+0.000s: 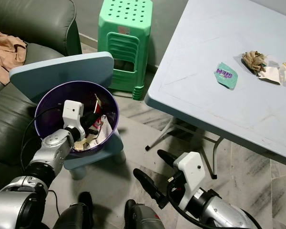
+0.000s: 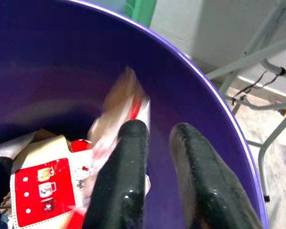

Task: Picking trash to rubbish bin

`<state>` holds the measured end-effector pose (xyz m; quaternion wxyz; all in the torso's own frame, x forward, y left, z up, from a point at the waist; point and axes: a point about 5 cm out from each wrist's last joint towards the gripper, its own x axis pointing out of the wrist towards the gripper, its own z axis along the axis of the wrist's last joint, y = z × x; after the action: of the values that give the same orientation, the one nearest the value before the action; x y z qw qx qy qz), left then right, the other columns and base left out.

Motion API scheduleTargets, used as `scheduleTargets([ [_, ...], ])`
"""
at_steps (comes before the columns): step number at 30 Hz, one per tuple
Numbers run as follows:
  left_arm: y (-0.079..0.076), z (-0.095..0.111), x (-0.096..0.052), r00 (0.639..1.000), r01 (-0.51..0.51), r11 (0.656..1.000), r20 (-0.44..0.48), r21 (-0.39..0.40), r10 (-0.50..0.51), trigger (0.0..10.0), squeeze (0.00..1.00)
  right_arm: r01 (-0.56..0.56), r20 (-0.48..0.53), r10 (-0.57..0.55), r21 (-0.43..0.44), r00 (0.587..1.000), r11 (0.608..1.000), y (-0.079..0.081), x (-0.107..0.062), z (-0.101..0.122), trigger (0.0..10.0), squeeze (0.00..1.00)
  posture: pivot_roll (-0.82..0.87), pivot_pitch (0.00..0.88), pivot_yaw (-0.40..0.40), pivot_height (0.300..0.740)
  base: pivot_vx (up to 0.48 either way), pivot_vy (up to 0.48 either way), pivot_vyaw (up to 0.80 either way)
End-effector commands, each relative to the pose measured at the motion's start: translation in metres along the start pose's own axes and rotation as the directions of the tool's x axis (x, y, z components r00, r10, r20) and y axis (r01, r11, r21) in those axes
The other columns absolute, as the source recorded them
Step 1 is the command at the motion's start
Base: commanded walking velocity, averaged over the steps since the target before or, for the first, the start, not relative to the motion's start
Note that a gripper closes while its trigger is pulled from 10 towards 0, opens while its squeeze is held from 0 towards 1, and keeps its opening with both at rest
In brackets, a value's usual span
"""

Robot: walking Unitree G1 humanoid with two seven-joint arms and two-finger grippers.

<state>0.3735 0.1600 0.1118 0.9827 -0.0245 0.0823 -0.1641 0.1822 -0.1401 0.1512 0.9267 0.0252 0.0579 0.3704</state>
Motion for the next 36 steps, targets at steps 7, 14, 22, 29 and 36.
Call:
scheduleTargets([
  [7, 0.004, 0.0, -0.001, 1.0, -0.008, 1.0, -0.005, -0.005, 0.008, 10.0, 1.0, 0.006, -0.017, -0.006, 0.003, 1.0, 1.0, 0.0, -0.004, -0.001, 10.0, 0.0, -0.15, 0.336, -0.184, 0.74, 0.0, 0.0, 0.0],
  [14, 0.008, 0.006, -0.001, 0.999, -0.021, 1.0, 0.028, -0.015, 0.022, 10.0, 1.0, 0.023, -0.002, -0.023, 0.005, 1.0, 1.0, -0.004, -0.002, -0.001, 10.0, 0.0, -0.14, 0.319, -0.177, 0.74, 0.0, 0.0, 0.0],
  [22, -0.003, 0.015, -0.006, 0.989, -0.024, 1.0, 0.147, 0.009, 0.023, 10.0, 0.0, 0.14, 0.094, -0.139, -0.002, 0.986, 0.99, -0.027, 0.014, 0.006, 10.0, 0.0, -0.09, 0.288, -0.146, 0.74, 0.0, 0.0, 0.0],
  [29, -0.018, 0.022, -0.011, 0.976, -0.021, 1.0, 0.217, -0.002, 0.021, 10.0, 0.0, 0.211, 0.169, -0.206, -0.014, 0.964, 0.977, -0.044, 0.025, 0.014, 10.0, 0.0, -0.04, 0.256, -0.125, 0.74, 0.0, 0.0, 0.0],
  [36, -0.027, 0.035, -0.019, 0.961, -0.041, 0.999, 0.273, 0.0, 0.039, 10.0, 0.0, 0.264, 0.246, -0.254, -0.01, 0.935, 0.964, -0.057, 0.036, 0.023, 10.0, 0.0, -0.01, 0.214, -0.109, 0.74, 0.0, 0.0, 0.0],
])
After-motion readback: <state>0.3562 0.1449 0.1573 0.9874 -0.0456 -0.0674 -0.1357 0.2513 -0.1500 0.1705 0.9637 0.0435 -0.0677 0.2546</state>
